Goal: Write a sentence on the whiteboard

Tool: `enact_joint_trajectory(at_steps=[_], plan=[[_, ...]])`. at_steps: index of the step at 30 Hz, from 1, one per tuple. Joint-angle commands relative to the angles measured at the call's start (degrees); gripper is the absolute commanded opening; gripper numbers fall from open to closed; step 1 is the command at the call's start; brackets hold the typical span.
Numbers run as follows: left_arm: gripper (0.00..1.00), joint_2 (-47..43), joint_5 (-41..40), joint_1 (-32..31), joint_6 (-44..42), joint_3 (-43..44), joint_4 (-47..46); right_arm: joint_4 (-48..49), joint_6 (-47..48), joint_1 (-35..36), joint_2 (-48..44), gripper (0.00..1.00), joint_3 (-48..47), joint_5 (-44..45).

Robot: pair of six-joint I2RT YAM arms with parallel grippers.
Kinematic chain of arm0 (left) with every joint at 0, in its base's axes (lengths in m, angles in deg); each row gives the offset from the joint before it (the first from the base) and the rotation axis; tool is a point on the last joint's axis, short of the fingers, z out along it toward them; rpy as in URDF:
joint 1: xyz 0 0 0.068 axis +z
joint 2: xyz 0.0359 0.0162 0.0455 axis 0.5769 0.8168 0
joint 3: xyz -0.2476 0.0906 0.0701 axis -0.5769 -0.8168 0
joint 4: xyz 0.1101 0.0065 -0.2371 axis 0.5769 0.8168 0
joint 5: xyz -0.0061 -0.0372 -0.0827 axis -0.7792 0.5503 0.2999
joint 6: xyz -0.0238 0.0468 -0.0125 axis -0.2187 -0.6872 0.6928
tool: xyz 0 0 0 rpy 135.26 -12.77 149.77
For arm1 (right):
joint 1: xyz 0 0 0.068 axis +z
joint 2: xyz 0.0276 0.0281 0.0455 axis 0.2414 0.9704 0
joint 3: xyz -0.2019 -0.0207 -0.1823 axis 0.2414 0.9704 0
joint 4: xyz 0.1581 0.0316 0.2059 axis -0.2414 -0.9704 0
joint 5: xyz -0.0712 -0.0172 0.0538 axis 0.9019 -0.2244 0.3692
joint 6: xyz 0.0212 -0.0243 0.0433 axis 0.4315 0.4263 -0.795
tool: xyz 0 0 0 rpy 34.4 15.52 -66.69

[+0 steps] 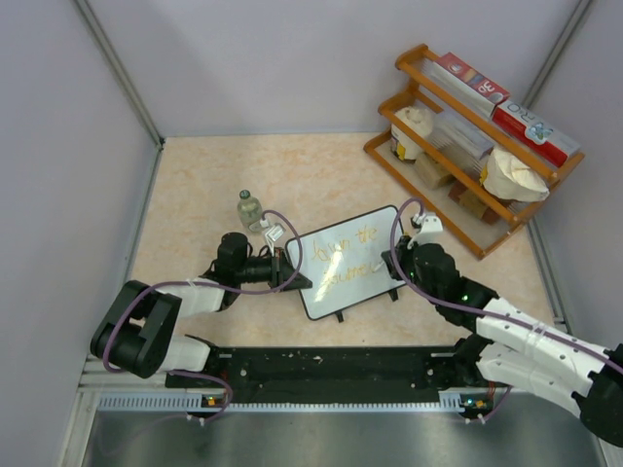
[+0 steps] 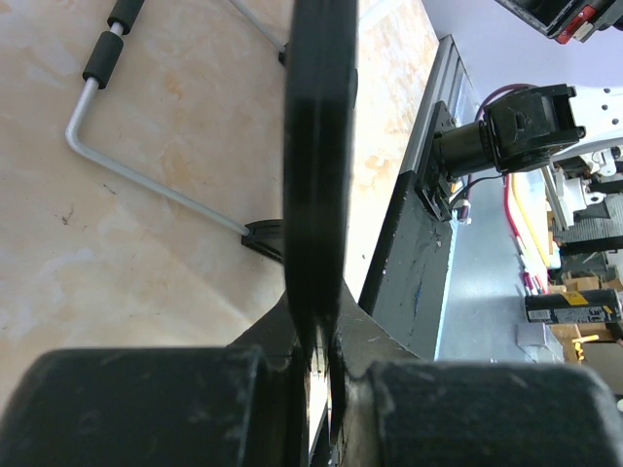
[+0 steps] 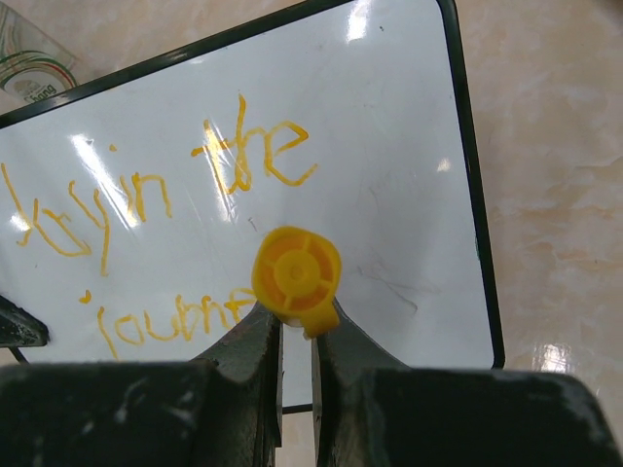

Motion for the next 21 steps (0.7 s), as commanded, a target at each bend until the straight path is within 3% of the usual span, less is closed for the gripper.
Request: enact_joint_trajectory(at_steps=[1,8,21], plan=[[0.0,0.4,1.6,-0.5,-1.9,-1.0,1.1,-2.9,1.0,-0.7,-1.4,0.0,-0.8,1.2],[0.0,0.7,1.7,-0.5,-1.9,-0.9,1.1,-3.4,1.1,-0.7,-6.1,0.0,-2.8,1.8],[0.0,0.6,1.7,-0.5,-1.9,-0.9,1.1,0.4,2.7,-2.2,-1.7,0.0,-5.2,2.6]])
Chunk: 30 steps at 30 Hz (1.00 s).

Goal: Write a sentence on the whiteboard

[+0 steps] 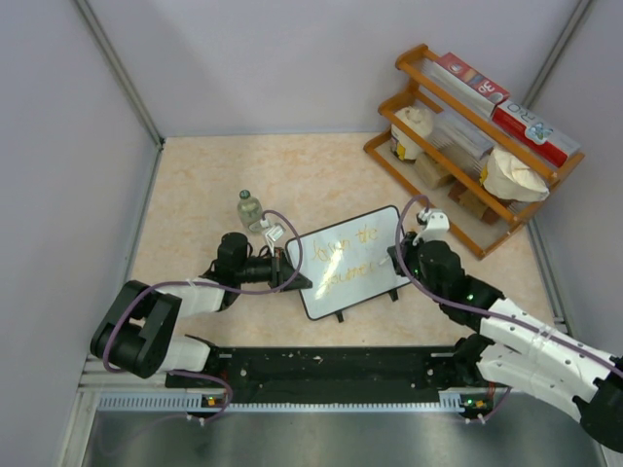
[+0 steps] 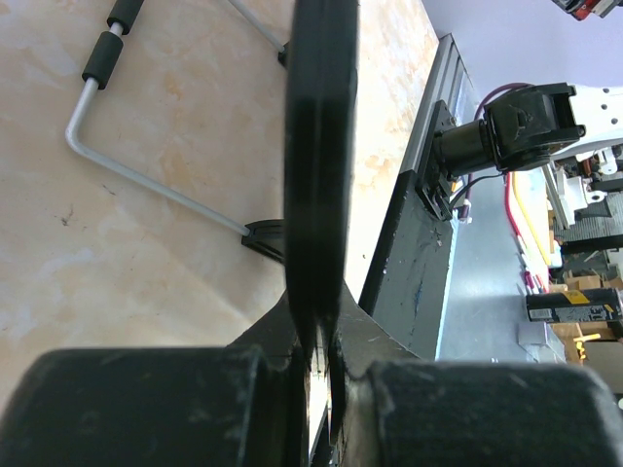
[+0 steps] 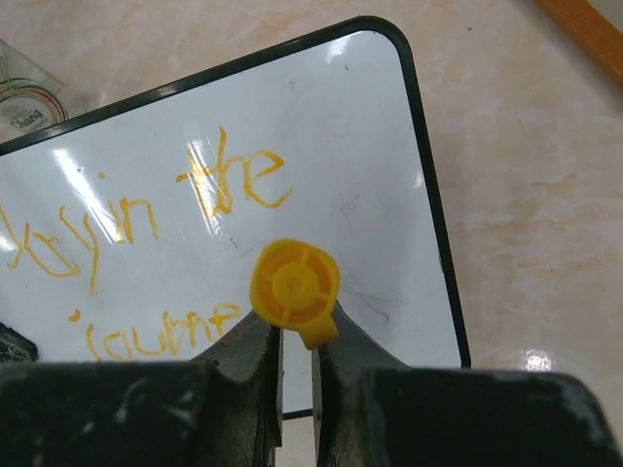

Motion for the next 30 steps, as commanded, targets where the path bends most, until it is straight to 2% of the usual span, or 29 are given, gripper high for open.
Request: enact_joint_trajectory(at_steps=[1,18,30], plan=[[0.0,0.8,1.6,-0.5,-1.7,-0.9,1.1,3.5,1.2,-1.1,0.9,0.0,-3.5,0.7],[0.0,0.6,1.6,-0.5,-1.7,-0.9,1.1,6.5,0.8,-1.7,3.8,0.0,-3.0,-1.0],[0.0,0.5,1.6,-0.4,-1.7,-1.0,1.1,3.9,0.1,-1.7,3.5,0.0,0.6,-4.0]])
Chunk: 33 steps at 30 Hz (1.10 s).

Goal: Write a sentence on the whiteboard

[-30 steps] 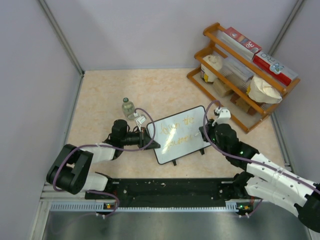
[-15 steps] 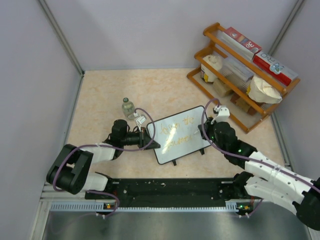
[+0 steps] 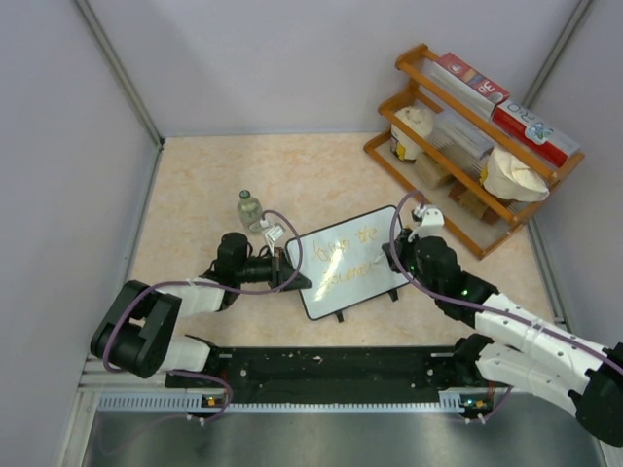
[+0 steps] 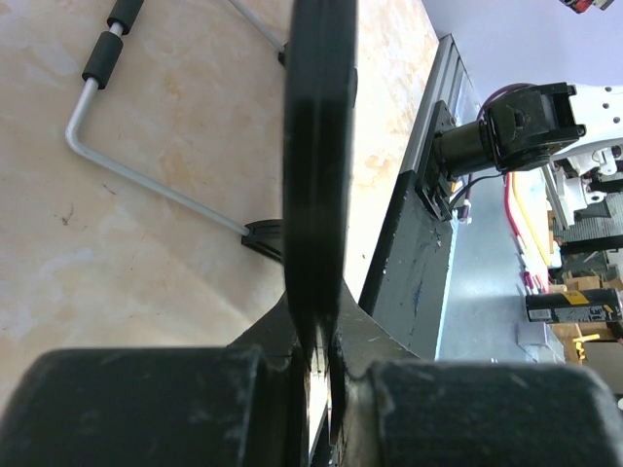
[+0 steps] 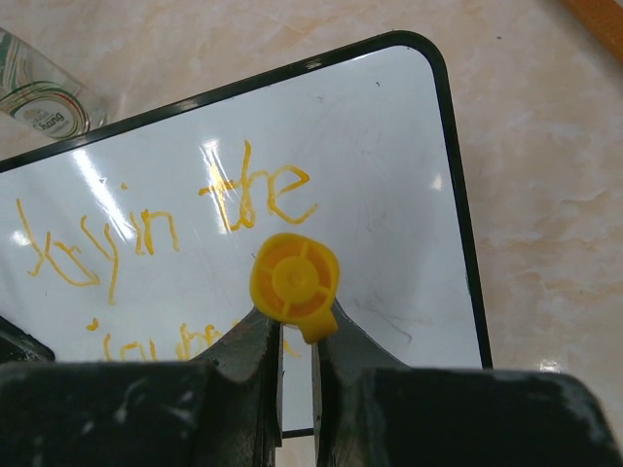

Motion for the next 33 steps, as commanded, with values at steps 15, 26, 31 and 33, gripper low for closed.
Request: enact_joint_trajectory(at_steps=[15,26,31,33], plan=[[0.0,0.5,1.6,-0.5,-1.7,-1.0,1.1,-2.0,-1.8,-0.7,-1.4,0.0,4.2,-4.7],[0.0,0.4,1.6,-0.4,-1.7,-1.0,1.1,1.0,-3.7,-0.8,0.9,0.0,5.2,-8.8],[0.0,0.4,1.6,-0.5,-1.7,-1.0,1.2,0.6,-3.7,-0.7,-0.8,0.0,3.5,-9.7],[0.0,0.4,1.5,-0.4,-1.7,-1.0,1.2,-2.1,-3.7,-0.8,-3.1,0.0,2.5,-10.2]])
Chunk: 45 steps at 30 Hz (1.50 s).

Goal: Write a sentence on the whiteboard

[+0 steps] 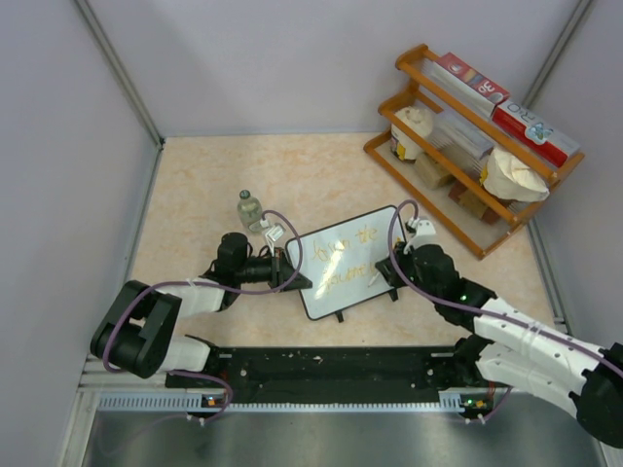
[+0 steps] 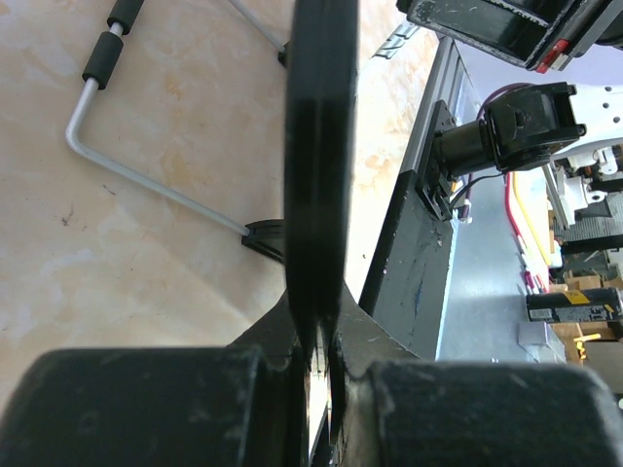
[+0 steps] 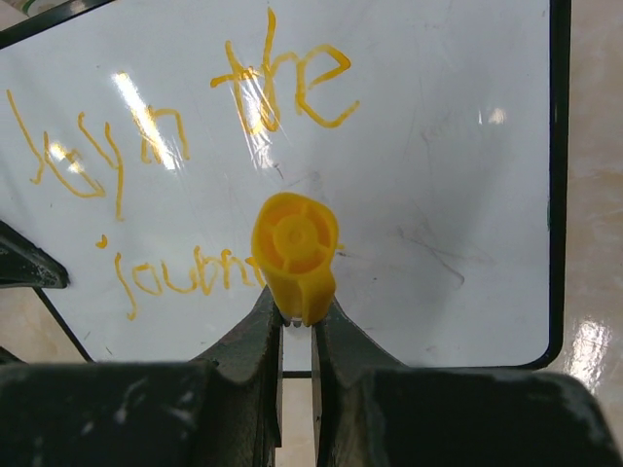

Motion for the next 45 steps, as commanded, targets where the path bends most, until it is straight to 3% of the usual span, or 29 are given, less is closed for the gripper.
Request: enact_joint_trajectory(at_steps=[1,11,14,17,24,33,38,45], plan=[[0.0,0.3,1.6,-0.4,-1.6,-1.0,1.2,-2.6,0.0,-0.8,-5.8,0.0,-2.9,-0.8],[0.01,-0.1,1.1,-0.5,-2.3,-0.7,2.4,-10.9,1.4,-0.8,-17.0,0.0,-9.1,1.7],[0.12,-0.6,0.8,-0.5,-2.8,-0.6,3.1,-11.7,1.7,-0.9,-17.4,0.0,-9.3,1.8],[0.36,-2.1,-0.2,-0.5,-3.4,-0.8,4.3,-12.0,1.3,-0.8,-17.3,0.0,-9.2,1.4],[0.66,-10.1,-5.4,-0.4,-5.2,-2.5,9.2,-14.0,1.2,-0.9,-18.9,0.0,-9.5,1.2],[0.86,-28.0,-14.3,-0.1,-2.7,-7.4,15.4,-15.1,0.1,-0.8,-19.4,0.0,-9.6,-0.2],[0.97,-40.9,-23.0,0.1,0.3,-7.5,23.2,-16.2,-1.4,-0.8,-19.2,0.0,-8.9,-3.5],[0.98,-53.6,-32.4,0.1,1.3,-3.8,33.6,-18.6,-6.0,-0.8,-21.5,0.0,-4.5,-7.7]])
